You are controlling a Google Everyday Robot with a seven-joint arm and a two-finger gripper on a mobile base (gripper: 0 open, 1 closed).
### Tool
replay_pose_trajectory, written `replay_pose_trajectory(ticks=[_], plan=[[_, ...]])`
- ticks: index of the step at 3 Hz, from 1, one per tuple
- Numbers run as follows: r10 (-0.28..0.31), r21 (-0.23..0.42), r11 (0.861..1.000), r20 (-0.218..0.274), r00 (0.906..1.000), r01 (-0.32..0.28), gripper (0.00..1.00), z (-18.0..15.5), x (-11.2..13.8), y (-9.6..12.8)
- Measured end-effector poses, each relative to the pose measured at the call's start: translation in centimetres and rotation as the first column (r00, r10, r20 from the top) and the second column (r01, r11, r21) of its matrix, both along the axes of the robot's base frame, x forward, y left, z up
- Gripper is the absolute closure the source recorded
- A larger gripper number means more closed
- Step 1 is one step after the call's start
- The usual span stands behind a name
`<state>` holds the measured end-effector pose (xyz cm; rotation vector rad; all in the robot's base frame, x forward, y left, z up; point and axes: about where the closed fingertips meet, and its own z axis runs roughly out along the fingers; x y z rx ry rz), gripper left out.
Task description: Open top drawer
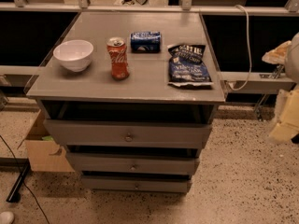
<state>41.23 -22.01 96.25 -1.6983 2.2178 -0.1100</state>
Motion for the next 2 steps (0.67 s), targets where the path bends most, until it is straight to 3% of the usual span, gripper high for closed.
replay_pose_trajectory(ticks=[2], plan=[[-0.002, 0.03, 1.0, -0.02, 0.9998, 0.003, 0.0, -2.7, -1.9, -0.5]])
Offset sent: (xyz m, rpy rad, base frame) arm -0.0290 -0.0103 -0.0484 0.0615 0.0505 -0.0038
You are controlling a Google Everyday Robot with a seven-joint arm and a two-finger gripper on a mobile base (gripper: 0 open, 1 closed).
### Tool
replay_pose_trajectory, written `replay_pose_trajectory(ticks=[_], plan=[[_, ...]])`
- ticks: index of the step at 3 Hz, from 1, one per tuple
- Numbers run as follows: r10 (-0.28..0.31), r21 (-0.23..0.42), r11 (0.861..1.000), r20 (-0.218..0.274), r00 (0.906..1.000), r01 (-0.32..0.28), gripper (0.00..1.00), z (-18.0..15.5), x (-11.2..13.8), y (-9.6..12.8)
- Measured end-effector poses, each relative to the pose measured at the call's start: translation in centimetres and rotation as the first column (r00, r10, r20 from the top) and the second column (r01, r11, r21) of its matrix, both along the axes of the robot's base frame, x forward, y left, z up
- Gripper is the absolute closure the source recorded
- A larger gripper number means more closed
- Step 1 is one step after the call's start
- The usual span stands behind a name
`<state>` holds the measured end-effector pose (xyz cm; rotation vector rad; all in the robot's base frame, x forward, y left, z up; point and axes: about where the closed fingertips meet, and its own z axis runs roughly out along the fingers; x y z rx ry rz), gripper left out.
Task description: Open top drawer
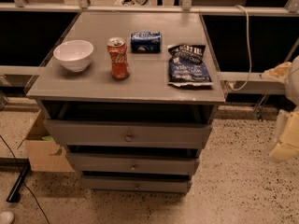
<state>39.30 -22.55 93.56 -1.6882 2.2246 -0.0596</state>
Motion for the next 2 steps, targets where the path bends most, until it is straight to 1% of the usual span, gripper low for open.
replay_pose_trajectory(ticks=[1, 2], plan=[[0.038, 0.062, 0.997, -0.036, 0.9986, -0.036, 0.0, -2.4, -0.7, 0.5], [0.095, 0.136, 0.987, -0.082, 0.992, -0.084, 0.0, -4.4, -1.3, 1.5]])
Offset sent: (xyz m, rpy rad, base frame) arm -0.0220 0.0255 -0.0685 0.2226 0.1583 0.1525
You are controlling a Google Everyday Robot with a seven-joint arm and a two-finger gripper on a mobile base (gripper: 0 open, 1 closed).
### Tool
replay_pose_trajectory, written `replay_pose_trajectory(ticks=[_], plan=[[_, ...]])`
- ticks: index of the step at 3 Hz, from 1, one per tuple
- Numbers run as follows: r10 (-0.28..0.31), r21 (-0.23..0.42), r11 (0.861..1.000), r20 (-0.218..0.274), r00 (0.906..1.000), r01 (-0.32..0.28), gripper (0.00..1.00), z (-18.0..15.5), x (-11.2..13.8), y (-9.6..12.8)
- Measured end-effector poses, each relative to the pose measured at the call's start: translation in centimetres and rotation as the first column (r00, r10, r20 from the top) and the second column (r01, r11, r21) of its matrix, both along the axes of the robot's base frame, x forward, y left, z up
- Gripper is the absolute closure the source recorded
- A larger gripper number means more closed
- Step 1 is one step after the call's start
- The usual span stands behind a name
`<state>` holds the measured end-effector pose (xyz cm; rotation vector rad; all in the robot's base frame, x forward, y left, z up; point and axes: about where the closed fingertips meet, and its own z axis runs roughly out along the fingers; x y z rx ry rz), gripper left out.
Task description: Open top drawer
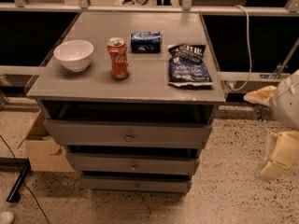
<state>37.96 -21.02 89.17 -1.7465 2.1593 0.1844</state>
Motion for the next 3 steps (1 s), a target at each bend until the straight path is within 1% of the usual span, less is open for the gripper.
replay_pose_trajectory(ticks=[1, 2, 3], plan=[[0.007, 0.009, 1.0, -0.002, 1.0, -0.007, 0.0, -0.1, 0.0, 0.2], [0.019, 0.025, 1.0, -0.014, 0.9997, -0.019, 0.0, -0.9, -0.3, 0.7], [0.062, 0.055, 0.997, -0.028, 0.9977, -0.061, 0.0, -2.7, -0.7, 2.9]])
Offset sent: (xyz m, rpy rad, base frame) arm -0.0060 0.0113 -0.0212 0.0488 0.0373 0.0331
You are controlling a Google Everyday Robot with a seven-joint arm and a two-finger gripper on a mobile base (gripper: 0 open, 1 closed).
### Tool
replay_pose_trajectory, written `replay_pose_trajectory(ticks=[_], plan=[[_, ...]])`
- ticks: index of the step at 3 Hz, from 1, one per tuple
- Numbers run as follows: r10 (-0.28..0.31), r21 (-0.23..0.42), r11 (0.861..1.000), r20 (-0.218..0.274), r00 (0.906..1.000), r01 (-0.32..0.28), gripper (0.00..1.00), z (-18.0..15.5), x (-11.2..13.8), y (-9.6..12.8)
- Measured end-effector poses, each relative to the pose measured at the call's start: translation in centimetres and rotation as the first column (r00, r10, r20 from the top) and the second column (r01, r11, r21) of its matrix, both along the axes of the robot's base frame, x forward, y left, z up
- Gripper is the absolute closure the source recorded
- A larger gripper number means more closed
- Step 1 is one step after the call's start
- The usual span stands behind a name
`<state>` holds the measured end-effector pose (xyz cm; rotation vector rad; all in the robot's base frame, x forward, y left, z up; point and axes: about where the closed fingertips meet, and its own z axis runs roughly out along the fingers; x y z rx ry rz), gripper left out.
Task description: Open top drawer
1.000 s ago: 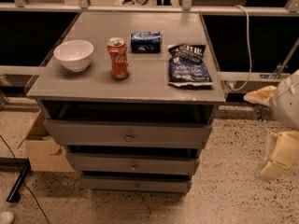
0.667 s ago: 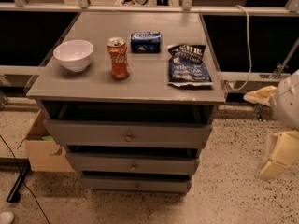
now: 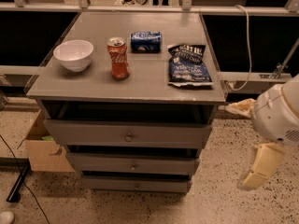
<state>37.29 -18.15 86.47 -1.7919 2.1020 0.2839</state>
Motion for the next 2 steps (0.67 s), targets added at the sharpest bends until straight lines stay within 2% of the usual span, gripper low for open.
replay_pose_trajectory(ticks=[2], plan=[[0.081, 0.002, 0.997, -0.02, 0.9965, -0.081, 0.0, -3.4, -0.4, 3.7]])
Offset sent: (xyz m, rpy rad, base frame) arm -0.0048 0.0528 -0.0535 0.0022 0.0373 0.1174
